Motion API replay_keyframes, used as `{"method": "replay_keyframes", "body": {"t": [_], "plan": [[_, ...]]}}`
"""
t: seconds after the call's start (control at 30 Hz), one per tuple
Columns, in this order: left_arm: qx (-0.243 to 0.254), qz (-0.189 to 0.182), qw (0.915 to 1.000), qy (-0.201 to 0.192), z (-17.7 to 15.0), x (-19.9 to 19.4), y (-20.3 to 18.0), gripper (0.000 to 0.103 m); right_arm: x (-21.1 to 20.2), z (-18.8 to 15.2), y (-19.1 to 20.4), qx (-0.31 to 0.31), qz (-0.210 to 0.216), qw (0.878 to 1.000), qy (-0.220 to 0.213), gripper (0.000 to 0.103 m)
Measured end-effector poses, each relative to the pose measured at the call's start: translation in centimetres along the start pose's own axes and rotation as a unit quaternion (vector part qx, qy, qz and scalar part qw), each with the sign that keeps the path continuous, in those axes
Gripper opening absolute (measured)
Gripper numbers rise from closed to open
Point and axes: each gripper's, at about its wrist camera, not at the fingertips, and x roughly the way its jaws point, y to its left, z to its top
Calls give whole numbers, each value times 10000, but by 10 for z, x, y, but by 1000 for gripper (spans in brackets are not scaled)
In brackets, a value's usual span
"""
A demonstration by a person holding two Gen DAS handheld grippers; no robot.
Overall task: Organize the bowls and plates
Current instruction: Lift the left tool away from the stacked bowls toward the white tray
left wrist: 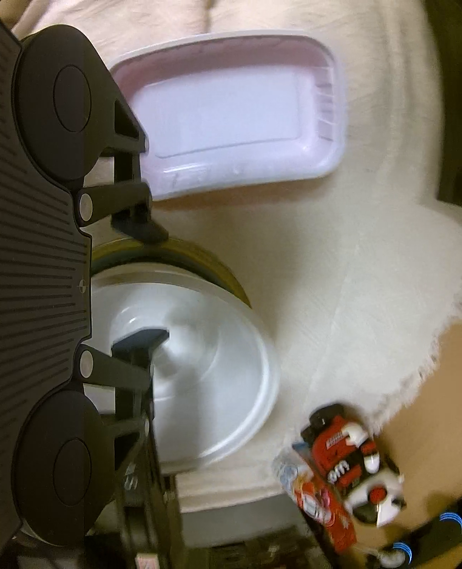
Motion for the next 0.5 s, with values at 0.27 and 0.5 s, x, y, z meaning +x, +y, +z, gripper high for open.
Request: {"method": "replay_keyframes", "body": {"t": [0.27, 0.5], "plan": [[110, 186, 9990, -385, 1, -17, -8, 26, -34, -5, 10, -572, -757, 9920, -827, 58], [22, -56, 9979, -649, 0, -26, -28, 25, -59, -16, 8, -874, -717, 9823, -1496, 37]]}}
